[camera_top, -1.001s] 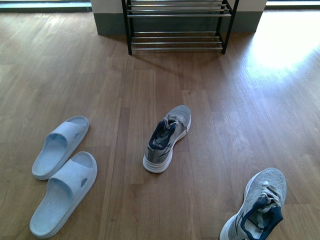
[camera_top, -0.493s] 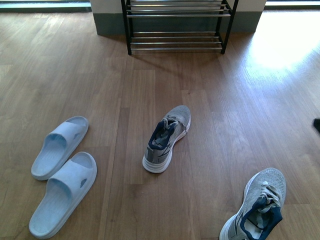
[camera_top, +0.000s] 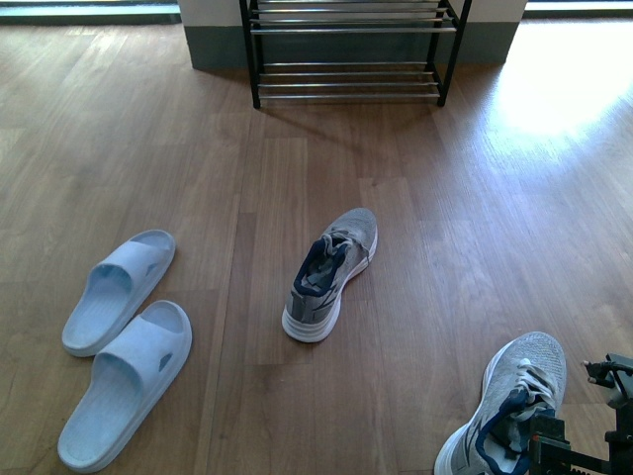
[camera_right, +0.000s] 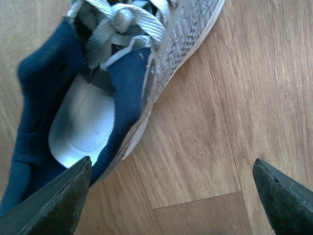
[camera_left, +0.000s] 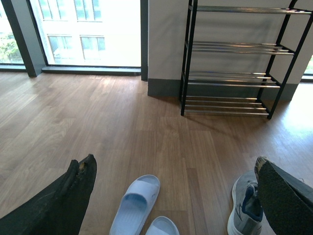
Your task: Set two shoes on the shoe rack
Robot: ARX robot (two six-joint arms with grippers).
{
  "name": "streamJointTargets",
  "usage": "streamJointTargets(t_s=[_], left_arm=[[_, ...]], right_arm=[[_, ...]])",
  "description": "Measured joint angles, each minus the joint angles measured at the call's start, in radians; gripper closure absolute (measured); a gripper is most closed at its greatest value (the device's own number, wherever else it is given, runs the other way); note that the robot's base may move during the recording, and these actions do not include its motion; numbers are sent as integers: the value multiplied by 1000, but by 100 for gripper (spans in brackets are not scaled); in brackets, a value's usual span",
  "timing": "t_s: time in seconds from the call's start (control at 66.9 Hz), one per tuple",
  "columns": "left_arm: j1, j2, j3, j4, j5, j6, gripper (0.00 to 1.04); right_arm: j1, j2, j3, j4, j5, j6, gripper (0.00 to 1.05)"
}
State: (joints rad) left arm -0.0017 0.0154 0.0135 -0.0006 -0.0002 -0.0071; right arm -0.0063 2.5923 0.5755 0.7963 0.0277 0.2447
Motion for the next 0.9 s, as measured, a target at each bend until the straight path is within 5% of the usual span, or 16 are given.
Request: streamJointTargets(t_s=[0.628, 0.897], left_arm=[[0, 0, 0, 0, 0, 0, 9], [0, 0, 0, 0, 0, 0, 9]], right_arm=[[-26, 191, 248, -47, 32, 143, 9], [8, 227, 273, -37, 29, 152, 49]])
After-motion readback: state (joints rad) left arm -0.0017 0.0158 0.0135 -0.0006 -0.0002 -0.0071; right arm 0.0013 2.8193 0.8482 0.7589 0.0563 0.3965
